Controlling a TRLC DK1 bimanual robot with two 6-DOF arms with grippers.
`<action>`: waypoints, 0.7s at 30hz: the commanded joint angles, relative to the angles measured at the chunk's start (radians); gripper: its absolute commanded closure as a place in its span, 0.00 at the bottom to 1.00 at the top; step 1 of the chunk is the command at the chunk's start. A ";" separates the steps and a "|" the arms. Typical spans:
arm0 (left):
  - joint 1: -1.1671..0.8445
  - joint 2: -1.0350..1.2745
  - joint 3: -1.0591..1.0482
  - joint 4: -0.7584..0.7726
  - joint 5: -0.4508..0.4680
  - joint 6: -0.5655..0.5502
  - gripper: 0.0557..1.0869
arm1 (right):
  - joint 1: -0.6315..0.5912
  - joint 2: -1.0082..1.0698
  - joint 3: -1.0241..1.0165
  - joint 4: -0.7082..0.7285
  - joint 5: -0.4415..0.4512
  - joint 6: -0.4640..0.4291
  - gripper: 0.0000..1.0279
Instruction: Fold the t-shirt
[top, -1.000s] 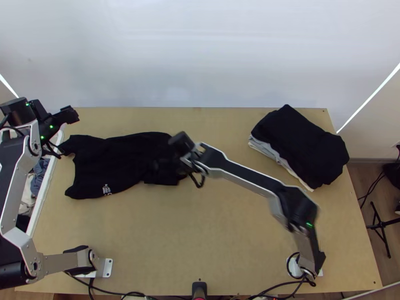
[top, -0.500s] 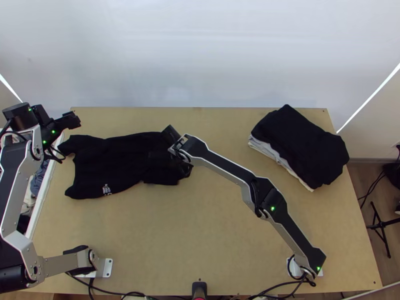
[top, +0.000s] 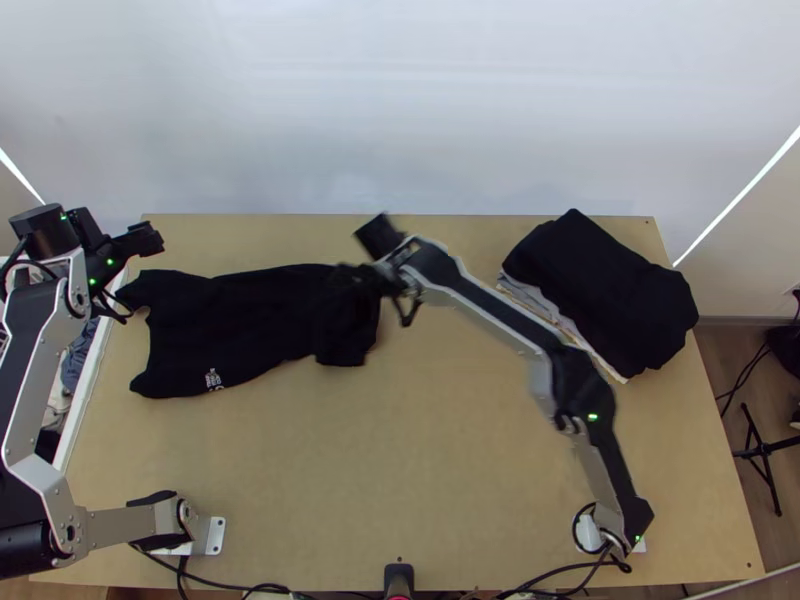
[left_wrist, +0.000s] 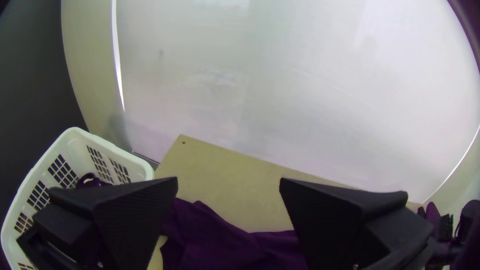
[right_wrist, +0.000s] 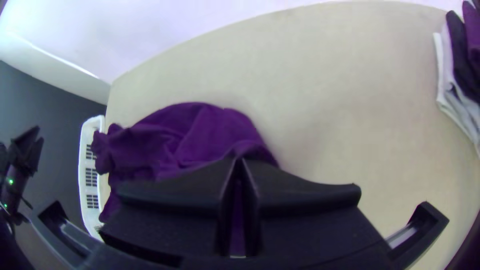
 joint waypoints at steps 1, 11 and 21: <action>-0.004 0.006 0.002 0.003 0.000 -0.002 0.04 | -0.123 -0.192 -0.225 0.104 0.060 -0.034 0.97; -0.013 -0.005 -0.007 -0.008 0.000 -0.003 0.04 | -0.227 -0.321 -0.484 0.296 0.095 -0.060 0.97; -0.033 -0.035 -0.035 -0.055 0.000 0.035 0.04 | -0.289 -0.385 -0.556 0.354 0.120 -0.066 0.97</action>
